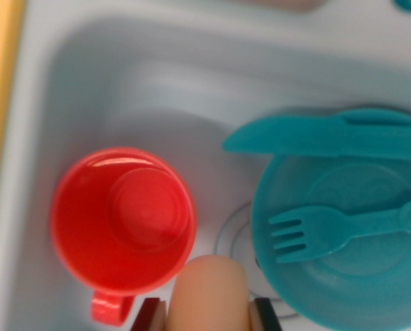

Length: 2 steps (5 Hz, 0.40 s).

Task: Pick detergent from the sink

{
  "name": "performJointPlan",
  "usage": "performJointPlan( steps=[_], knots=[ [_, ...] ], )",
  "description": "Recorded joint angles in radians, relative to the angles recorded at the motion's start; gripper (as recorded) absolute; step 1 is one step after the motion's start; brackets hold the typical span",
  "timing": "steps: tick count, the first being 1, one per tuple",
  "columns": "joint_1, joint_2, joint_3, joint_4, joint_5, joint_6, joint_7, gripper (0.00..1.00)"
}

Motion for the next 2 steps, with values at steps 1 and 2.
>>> performJointPlan(
  steps=[1,2],
  knots=[
    [0.0,0.0,0.0,0.0,0.0,0.0,0.0,1.0],
    [-0.0001,-0.012,0.0,0.023,-0.0022,0.035,0.003,1.0]
  ],
)
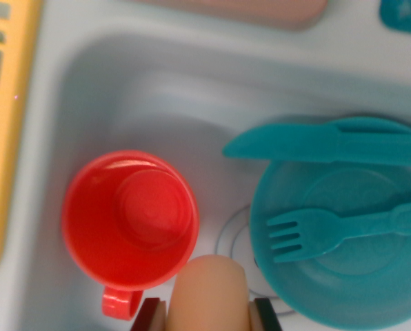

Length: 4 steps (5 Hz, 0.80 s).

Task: Pick detergent from the sink

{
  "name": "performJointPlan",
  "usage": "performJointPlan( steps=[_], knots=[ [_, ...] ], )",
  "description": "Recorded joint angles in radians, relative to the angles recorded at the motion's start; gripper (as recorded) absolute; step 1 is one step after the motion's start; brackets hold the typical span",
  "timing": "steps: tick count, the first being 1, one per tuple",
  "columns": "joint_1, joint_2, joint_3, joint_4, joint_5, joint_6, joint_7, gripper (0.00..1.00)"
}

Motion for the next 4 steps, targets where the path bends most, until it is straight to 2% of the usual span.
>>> performJointPlan(
  steps=[1,2,3,4],
  knots=[
    [0.0,0.0,0.0,0.0,0.0,0.0,0.0,1.0],
    [-0.0001,-0.013,0.0,0.026,-0.0024,0.039,0.003,1.0],
    [-0.0001,-0.013,0.0,0.026,-0.0024,0.039,0.003,1.0],
    [-0.0001,-0.027,0.0,0.054,-0.005,0.081,0.007,1.0]
  ],
)
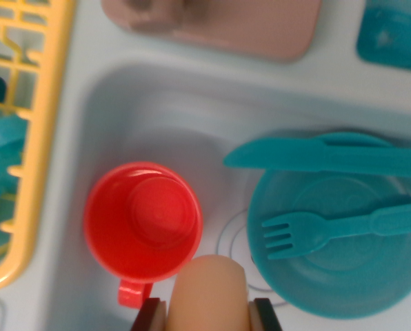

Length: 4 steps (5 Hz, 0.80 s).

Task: Pick detergent from the sink

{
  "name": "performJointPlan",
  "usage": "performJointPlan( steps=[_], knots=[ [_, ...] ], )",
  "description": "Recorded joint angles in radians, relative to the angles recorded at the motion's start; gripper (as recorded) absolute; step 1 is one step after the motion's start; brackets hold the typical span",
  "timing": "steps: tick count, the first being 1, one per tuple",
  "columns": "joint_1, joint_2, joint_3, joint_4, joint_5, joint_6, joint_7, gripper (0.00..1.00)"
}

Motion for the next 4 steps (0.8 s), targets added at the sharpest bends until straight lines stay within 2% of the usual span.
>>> performJointPlan(
  steps=[1,2,3,4],
  knots=[
    [0.0,0.0,0.0,0.0,0.0,0.0,0.0,1.0],
    [-0.0001,-0.015,0.0,0.03,-0.0028,0.046,0.004,1.0],
    [-0.0001,-0.015,0.0,0.03,-0.0028,0.046,0.004,1.0],
    [-0.0001,-0.03,0.0,0.06,-0.0056,0.09,0.008,1.0]
  ],
)
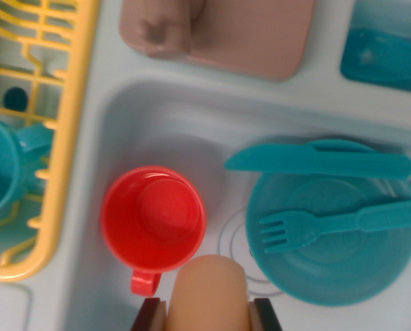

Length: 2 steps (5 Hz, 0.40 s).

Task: Pick detergent from the sink

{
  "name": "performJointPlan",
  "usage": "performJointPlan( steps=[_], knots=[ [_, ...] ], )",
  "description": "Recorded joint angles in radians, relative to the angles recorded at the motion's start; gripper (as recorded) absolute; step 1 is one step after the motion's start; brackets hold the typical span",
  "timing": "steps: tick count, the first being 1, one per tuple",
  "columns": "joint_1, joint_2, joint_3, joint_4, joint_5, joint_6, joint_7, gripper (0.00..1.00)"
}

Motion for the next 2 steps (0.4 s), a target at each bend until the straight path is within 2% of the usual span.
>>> performJointPlan(
  steps=[1,2],
  knots=[
    [0.0,0.0,0.0,0.0,0.0,0.0,0.0,1.0],
    [-0.0001,-0.016,0.0,0.031,-0.0029,0.047,0.004,1.0]
  ],
)
